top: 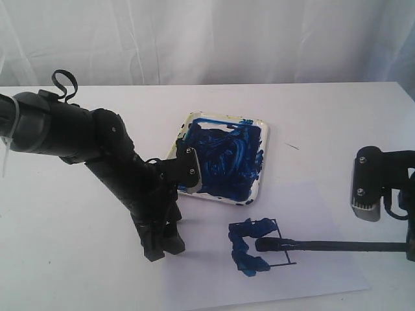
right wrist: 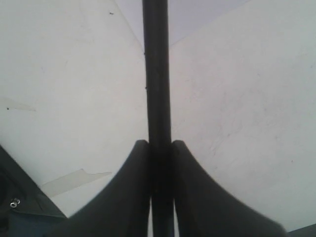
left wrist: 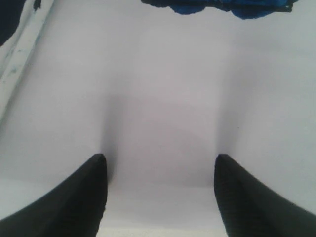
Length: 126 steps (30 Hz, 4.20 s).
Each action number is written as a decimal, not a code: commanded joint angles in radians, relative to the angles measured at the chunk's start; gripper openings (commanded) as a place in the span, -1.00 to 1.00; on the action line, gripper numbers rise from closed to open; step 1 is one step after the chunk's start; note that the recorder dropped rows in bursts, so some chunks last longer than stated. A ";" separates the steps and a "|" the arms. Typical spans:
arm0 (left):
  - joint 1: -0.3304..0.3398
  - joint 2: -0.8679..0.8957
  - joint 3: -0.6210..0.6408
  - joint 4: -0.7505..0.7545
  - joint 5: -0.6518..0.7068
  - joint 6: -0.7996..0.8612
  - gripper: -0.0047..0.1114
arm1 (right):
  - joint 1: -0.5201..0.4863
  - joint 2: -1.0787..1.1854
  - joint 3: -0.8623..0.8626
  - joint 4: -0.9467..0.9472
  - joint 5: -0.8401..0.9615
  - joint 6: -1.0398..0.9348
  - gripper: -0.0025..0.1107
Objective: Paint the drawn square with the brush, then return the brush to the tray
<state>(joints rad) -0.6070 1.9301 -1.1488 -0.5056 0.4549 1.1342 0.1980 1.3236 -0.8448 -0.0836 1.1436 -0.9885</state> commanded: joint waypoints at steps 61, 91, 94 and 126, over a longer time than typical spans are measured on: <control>-0.003 0.036 0.020 0.046 0.052 -0.014 0.22 | 0.001 -0.006 0.049 -0.134 0.066 0.027 -0.96; -0.003 0.036 0.020 0.046 0.060 -0.014 0.22 | 0.005 -0.004 0.049 -0.066 -0.132 0.164 -0.96; -0.003 0.036 0.020 0.046 0.060 -0.014 0.22 | 0.005 0.023 0.049 -0.055 -0.141 0.166 -0.96; -0.003 0.036 0.020 0.046 0.060 -0.014 0.22 | 0.005 0.064 0.049 0.040 -0.073 0.041 -0.96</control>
<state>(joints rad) -0.6070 1.9301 -1.1488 -0.5056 0.4584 1.1358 0.2023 1.3879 -0.7964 -0.0472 1.0606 -0.9266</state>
